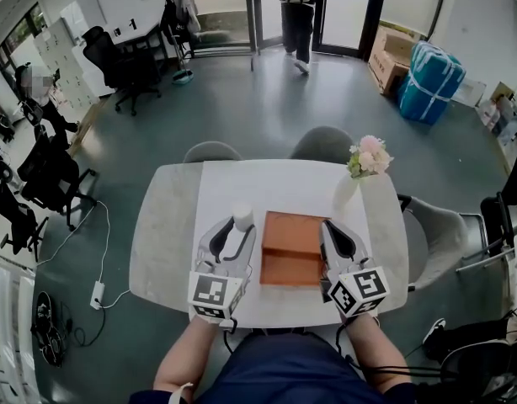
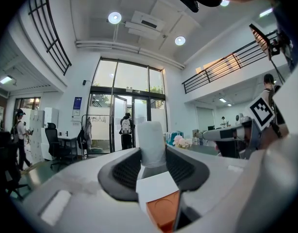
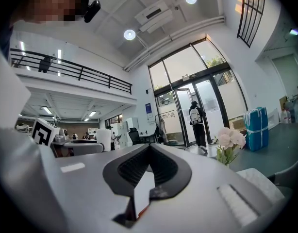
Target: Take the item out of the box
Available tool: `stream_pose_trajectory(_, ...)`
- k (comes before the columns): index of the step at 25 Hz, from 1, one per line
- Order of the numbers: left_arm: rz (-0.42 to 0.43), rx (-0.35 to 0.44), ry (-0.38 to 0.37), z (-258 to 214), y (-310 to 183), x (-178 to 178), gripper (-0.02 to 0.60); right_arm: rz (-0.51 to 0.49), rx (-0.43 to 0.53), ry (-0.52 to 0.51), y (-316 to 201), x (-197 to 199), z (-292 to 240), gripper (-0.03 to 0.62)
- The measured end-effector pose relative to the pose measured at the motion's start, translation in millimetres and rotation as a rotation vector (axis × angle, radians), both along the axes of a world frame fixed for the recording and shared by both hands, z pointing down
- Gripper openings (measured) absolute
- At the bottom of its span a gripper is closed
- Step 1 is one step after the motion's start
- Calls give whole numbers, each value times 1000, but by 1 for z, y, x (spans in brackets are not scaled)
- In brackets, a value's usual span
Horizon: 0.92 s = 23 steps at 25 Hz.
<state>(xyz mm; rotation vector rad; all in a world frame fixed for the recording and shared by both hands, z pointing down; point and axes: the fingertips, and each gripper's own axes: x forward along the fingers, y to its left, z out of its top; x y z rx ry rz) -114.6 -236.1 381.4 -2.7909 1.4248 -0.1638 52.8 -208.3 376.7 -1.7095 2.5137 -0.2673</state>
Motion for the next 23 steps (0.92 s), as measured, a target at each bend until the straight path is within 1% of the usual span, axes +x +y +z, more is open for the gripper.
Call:
stream_pose_trajectory(10, 17, 4, -15, 10, 8, 2, 172, 0, 4, 2, 6, 1, 0, 2)
stream_pose_trajectory(15, 23, -3, -20, 11, 11, 0, 172, 3, -1, 2, 10, -2, -1, 2)
stream_pose_trajectory(23, 44, -18, -39, 25, 14, -1, 171, 12, -14, 3, 15, -7, 6, 2)
